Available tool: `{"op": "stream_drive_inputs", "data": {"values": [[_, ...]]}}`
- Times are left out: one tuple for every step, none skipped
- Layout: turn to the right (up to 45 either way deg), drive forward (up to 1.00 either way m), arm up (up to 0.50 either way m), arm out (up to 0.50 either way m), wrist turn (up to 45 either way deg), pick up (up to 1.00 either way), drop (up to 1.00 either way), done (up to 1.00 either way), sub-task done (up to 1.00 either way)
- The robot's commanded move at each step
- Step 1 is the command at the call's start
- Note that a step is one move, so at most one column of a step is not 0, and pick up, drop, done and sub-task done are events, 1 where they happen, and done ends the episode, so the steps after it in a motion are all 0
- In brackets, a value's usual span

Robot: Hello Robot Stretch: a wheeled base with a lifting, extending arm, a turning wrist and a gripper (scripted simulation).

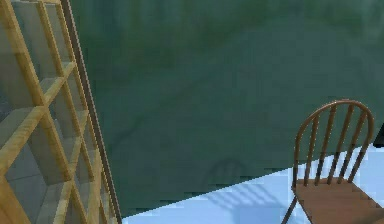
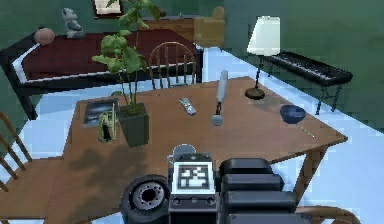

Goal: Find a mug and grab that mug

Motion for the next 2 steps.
{"op": "stream_drive_inputs", "data": {"values": [[33.0, 0.00, 0.00, 0.00, 0.0, 0.00, 0.00, 0.00, 0.00], [0.0, 0.30, 0.00, 0.00, 0.0, 0.00, 0.00, 0.00, 0.00]]}}
